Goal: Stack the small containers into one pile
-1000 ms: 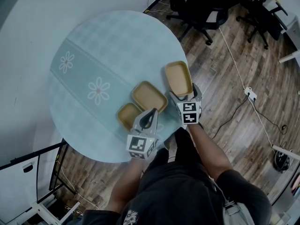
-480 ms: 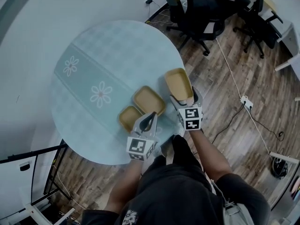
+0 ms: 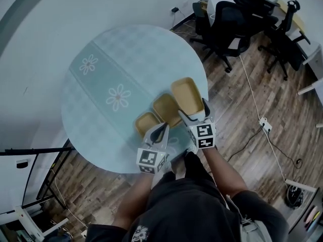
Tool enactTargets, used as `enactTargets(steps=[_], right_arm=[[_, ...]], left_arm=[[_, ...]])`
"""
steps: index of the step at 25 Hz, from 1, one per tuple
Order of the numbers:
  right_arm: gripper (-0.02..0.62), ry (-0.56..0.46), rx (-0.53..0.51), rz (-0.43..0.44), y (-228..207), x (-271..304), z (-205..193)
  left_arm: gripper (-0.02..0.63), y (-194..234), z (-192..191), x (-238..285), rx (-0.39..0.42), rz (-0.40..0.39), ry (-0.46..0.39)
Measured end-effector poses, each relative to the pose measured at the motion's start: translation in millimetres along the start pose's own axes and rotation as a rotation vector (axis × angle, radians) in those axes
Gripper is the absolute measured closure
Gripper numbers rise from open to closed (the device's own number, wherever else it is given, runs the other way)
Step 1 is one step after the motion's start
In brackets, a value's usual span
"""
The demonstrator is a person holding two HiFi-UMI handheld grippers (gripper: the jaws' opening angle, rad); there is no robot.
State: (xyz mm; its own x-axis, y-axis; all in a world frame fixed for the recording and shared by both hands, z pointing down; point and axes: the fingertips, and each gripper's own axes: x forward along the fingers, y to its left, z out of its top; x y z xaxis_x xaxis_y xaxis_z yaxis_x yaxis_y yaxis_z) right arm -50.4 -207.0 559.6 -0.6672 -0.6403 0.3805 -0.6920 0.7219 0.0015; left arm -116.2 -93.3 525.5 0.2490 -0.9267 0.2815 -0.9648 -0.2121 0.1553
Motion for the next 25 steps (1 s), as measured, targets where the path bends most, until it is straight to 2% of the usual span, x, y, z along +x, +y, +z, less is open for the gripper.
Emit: enactTargets(steps=[11, 18, 25], right_arm=[[0.124, 0.025, -0.076, 0.202, 76.5, 15.6, -3.1], [0.126, 0.043, -0.105, 0.259, 98.8, 26.1, -16.4], [0.126, 0.078, -0.117, 0.299, 96.7, 30.4, -32.6]], left_arm=[[0.6, 31.7, -21.3, -48.2, -0.044, 0.141, 0.016], [0.6, 48.4, -31.2, -62.1, -0.065, 0.193, 0.024], [0.6, 47.6, -31.2, -49.4, -0.076, 0.196, 0.02]])
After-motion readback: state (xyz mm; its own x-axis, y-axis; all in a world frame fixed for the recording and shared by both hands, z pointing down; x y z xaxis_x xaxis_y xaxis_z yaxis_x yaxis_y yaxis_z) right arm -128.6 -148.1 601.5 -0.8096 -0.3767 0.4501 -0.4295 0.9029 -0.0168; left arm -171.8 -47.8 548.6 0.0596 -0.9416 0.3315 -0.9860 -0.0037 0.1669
